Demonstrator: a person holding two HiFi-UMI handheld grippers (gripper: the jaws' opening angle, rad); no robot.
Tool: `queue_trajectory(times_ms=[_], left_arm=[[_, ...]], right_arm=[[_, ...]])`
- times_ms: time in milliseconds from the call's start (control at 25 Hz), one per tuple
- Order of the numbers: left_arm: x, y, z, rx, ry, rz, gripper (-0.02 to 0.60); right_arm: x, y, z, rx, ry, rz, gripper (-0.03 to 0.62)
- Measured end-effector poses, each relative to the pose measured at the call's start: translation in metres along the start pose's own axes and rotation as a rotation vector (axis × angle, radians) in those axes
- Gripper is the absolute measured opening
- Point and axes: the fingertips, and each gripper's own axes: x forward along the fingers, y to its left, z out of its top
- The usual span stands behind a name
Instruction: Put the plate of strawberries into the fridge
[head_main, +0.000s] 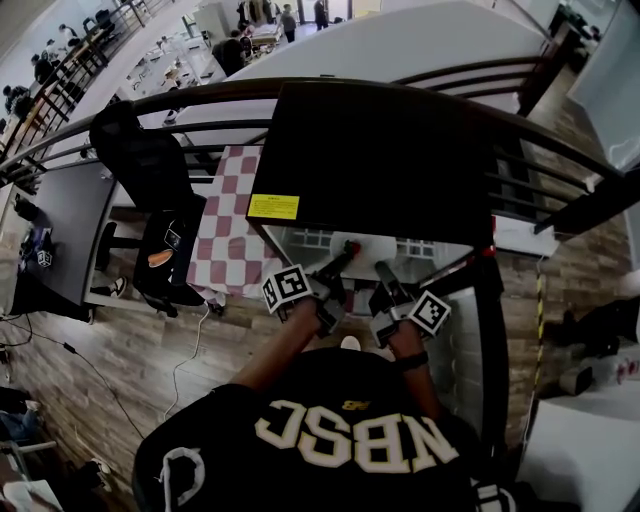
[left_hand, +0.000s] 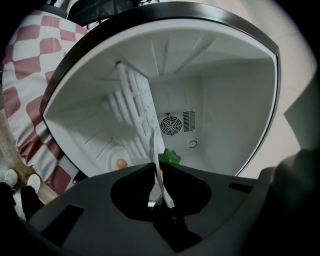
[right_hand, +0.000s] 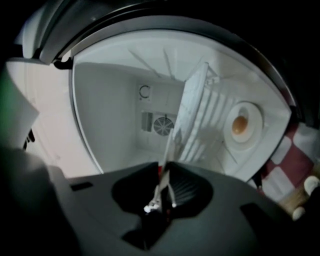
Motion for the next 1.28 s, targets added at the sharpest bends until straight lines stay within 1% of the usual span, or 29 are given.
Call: queue_trajectory(times_ms=[120,240,280,400,520,640,760,840,960,1160,1240,1280], left_arm=[[0.0,-0.005,0.0,0.032,0.011,-0.023,0.083],[-0.003,-0.01,0.002,0.056,0.013,-0.034,0.133],[-0.004,-0.011,0.003,0.065,0.012,-0.033,0.144],[-0.008,-0.01,0.003,0.075,0.013,-0.036,0.166],[-0.011,-0.012,0.002,0.062,0.013,-0.051,0.173],[-0.016,-0.011,0.003,0.075,0.014,-0.056,0.176],[-0.021,-0.011,0.004,0.07,0.015,-0.073,0.176],[-0.023,-0.013,0.006,0.061,0.01,-0.089,0.176],[-0.025,-0.015,0.006,0.045,0.006,-0.112,0.176],[-0.032,-0.017,0.003,0.031,0.006,-0.131,0.176],[-0.036,-0.017,0.0,0.049,0.006,-0.126,0.176],[-0.039,-0.016,-0.001,0.078,0.003,-0.117,0.176]], right_arm=[[-0.001,0.001,0.001,-0.02,-0.012,-0.005,0.074],[-0.002,0.005,-0.002,-0.028,-0.017,-0.001,0.126],[-0.003,0.005,-0.003,-0.034,-0.019,-0.007,0.143],[-0.008,0.001,-0.003,-0.046,-0.029,-0.03,0.16],[-0.009,-0.001,-0.001,-0.061,-0.033,-0.04,0.166],[-0.01,0.005,-0.004,-0.068,-0.042,-0.035,0.186],[-0.017,-0.001,-0.008,-0.081,-0.056,-0.09,0.223],[-0.019,-0.002,-0.009,-0.087,-0.065,-0.103,0.24],[-0.021,-0.003,-0.008,-0.1,-0.084,-0.1,0.245],[-0.018,0.0,-0.006,-0.108,-0.099,-0.069,0.245],[-0.016,0.002,-0.006,-0.111,-0.102,-0.054,0.245],[-0.016,0.001,-0.006,-0.113,-0.103,-0.058,0.245]])
